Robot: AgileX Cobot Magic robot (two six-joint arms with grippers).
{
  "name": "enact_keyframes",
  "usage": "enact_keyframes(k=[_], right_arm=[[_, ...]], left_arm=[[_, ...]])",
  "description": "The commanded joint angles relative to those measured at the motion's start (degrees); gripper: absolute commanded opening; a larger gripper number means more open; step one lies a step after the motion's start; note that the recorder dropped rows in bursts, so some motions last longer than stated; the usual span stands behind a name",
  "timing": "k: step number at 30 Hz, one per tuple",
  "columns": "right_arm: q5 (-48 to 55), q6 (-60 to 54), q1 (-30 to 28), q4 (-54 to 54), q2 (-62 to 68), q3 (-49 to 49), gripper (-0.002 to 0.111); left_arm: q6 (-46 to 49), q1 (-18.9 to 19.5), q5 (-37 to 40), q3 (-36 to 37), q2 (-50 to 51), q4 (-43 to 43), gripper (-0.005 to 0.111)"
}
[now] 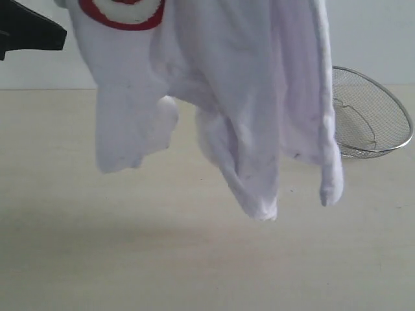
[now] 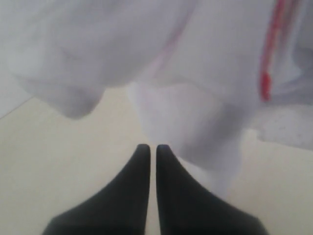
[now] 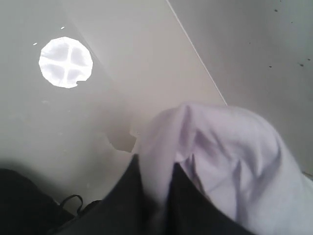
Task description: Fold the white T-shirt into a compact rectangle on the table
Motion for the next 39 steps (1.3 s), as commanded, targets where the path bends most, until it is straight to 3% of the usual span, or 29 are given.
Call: enact_keyframes(k=[1, 4, 6, 12, 14, 27, 39], right_arm=[[-0.5, -0.7, 0.2, 1.0, -0.7, -0.5, 0.0], [-0.5, -0.7, 0.2, 1.0, -0.7, -0.5, 0.0], [-0.5, -0.7, 0.2, 1.0, -0.7, -0.5, 0.0], [-0.4, -1.0, 0.2, 0.7, -0.7, -0.5, 0.0], [-0.3, -1.0, 0.2, 0.7, -0.7, -0.5, 0.0], [2.3, -1.1, 0.2, 0.7, -0.7, -0.5, 0.0], [4.4, -1.6, 0.2, 0.7, -0.7, -0.5, 0.0]], left_arm=[[0.8, -0.1, -4.5, -0.2, 1.3, -0.6, 0.004], [0.6, 0.6, -5.8, -0.2, 1.2, -0.3, 0.006], [-1.4, 2.1, -6.7, -0.2, 1.1, -0.3, 0.013], [-3.2, 7.7, -8.5, -0.2, 1.0, -2.2, 0.063], [-2.3, 8.4, -8.4, -0.2, 1.0, -4.0, 0.072], [18.4, 8.3, 5.5, -0.2, 1.1, -15.4, 0.073], [19.4, 8.5, 2.3, -0.2, 1.2, -16.2, 0.073]])
